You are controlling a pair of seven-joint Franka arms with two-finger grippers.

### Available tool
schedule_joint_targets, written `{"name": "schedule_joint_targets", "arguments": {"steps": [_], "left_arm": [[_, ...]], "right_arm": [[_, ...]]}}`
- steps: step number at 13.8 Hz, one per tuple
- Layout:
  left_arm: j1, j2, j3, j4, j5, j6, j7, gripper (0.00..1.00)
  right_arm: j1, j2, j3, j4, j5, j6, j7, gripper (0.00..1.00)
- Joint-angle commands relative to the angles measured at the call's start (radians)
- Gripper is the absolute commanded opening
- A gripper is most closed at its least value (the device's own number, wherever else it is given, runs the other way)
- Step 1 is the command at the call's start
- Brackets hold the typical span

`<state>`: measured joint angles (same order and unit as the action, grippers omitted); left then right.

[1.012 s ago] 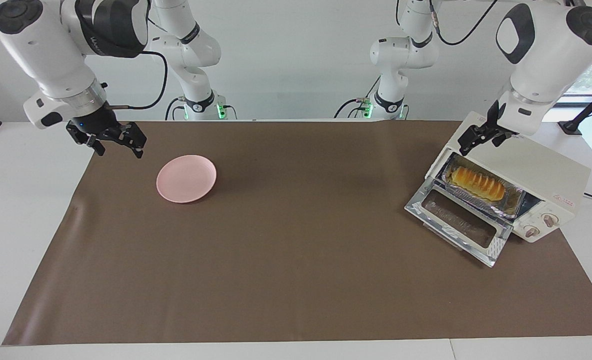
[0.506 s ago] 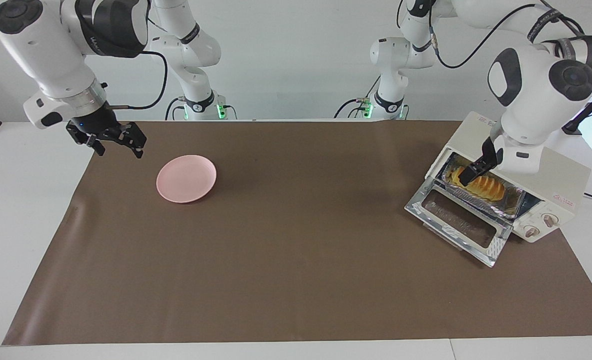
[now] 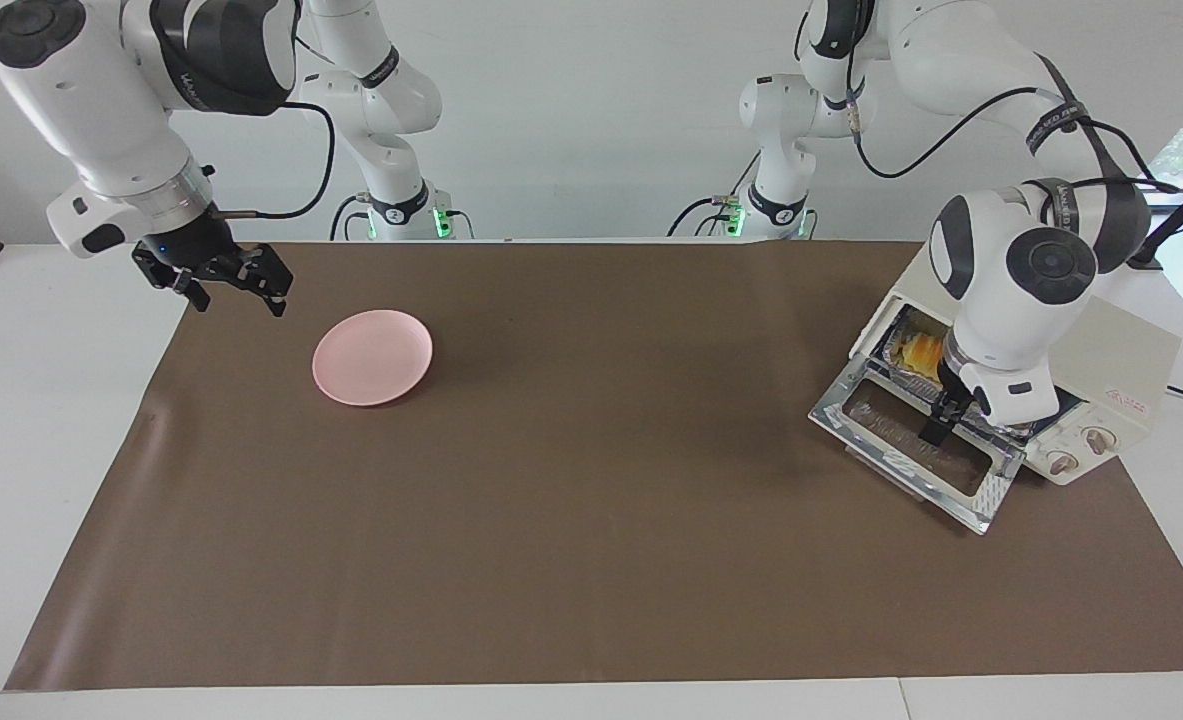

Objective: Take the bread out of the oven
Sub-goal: 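Reach into the oven and grasp the foil tray with the left gripper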

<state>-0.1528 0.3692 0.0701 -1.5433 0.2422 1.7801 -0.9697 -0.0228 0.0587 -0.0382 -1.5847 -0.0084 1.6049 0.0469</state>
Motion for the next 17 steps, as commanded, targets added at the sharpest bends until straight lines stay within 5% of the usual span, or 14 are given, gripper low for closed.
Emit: {"name": "schedule_joint_targets", "arguments": {"steps": [1, 17], "left_arm": [[-0.002, -0.07, 0.008, -0.13, 0.037, 0.077, -0.026, 1.0], [0.029, -0.142, 0.008, -0.317, 0.065, 0.2, -0.014, 1.0]], "right_arm": [[-0.019, -0.022, 0.014, -0.023, 0.01, -0.005, -0.016, 1.0], [-0.019, -0.022, 0.014, -0.023, 0.01, -0.005, -0.016, 1.0]]}}
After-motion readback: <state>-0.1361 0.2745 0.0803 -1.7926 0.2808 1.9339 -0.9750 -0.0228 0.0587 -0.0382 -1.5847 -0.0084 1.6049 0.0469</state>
